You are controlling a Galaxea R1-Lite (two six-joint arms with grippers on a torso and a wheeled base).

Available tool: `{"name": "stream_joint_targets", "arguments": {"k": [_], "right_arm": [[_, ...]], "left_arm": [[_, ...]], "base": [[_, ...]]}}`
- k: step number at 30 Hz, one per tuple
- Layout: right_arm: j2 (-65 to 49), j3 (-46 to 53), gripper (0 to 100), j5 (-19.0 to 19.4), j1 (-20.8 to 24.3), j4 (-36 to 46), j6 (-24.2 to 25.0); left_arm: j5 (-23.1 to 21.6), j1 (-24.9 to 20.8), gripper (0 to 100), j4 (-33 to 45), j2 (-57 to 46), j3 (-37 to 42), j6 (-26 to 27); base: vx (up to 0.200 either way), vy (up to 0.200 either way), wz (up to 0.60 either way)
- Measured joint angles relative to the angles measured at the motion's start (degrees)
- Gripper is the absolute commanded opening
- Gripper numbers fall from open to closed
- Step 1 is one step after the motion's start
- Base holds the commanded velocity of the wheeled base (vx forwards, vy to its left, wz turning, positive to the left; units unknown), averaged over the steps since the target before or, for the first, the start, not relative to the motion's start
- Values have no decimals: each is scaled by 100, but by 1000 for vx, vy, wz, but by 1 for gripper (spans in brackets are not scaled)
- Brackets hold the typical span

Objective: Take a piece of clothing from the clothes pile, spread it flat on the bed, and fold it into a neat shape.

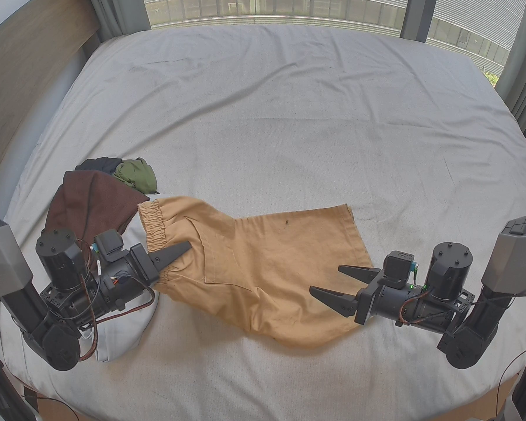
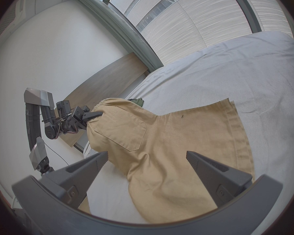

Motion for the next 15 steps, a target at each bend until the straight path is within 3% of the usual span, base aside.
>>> {"name": "stream_joint_targets", "arguments": {"k": [15], "right_arm": [[-138, -69, 100, -1, -145, 0, 2]], "left_arm": [[21, -622, 0, 0, 52, -322, -27]], "base": [[0, 0, 0]]}}
